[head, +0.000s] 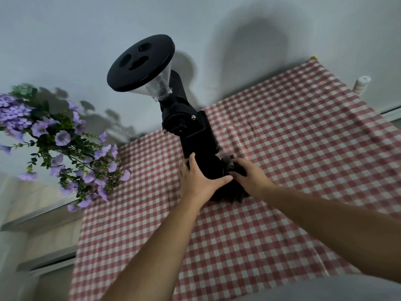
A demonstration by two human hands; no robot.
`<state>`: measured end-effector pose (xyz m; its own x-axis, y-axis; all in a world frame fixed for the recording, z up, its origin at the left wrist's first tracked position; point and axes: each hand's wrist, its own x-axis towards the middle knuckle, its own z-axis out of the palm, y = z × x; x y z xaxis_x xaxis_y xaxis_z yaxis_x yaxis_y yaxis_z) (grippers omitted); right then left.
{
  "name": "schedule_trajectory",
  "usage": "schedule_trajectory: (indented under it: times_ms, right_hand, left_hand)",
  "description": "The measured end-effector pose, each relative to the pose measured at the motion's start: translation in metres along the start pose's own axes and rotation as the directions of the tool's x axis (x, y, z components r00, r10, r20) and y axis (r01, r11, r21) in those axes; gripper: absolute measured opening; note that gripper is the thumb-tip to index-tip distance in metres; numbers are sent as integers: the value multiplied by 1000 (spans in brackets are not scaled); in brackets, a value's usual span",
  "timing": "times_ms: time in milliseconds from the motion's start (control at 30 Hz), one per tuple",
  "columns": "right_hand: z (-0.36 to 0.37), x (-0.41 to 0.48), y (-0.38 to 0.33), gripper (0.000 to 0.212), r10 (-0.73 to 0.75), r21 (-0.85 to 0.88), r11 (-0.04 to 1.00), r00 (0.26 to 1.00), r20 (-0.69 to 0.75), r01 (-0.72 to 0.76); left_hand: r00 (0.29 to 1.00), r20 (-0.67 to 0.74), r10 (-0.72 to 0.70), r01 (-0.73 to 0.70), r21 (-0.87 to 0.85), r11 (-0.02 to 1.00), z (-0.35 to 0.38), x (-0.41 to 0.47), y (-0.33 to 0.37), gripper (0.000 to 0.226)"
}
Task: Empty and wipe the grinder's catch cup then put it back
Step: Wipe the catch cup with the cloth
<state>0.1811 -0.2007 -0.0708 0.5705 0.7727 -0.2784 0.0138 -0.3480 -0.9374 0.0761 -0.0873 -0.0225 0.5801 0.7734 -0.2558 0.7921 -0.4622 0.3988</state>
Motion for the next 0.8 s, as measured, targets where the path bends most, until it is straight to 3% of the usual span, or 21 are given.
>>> schedule_trajectory:
  times_ms: [200, 333, 433, 533, 633, 700, 800]
  right_hand:
    - [-10, 14, -30, 32, -121, 84, 989, 992, -41, 124]
    - [0, -2, 3, 34, -53, -152, 987, 998, 28, 57]
    - [-7, 1, -5, 36, -82, -182, 980, 996, 32, 86]
    - [-7, 8, -26, 38, -187, -140, 974, 980, -68, 176]
    - [6, 1, -14, 39, -159, -216, 966, 985, -62, 142]
    - [9, -4, -3, 38, -79, -261, 963, 997, -18, 72]
    - [-3, 8, -17, 32, -54, -140, 989, 999, 6, 55]
  left_hand:
    - [991, 77, 108, -107, -23, 994, -11, 12, -5, 116]
    - [961, 211, 179, -182, -6, 983, -23, 19, -15, 118]
    - [932, 294, 212, -226, 12, 974, -30, 23, -19, 119]
    - [970, 187, 158, -137, -118, 983, -23, 18, -17, 119]
    - [994, 97, -53, 86, -378, 922, -7, 10, -16, 137]
    - [991, 118, -67, 108, -392, 913, -2, 10, -20, 137]
    - [981, 189, 30, 31, -310, 950, -11, 18, -25, 127]
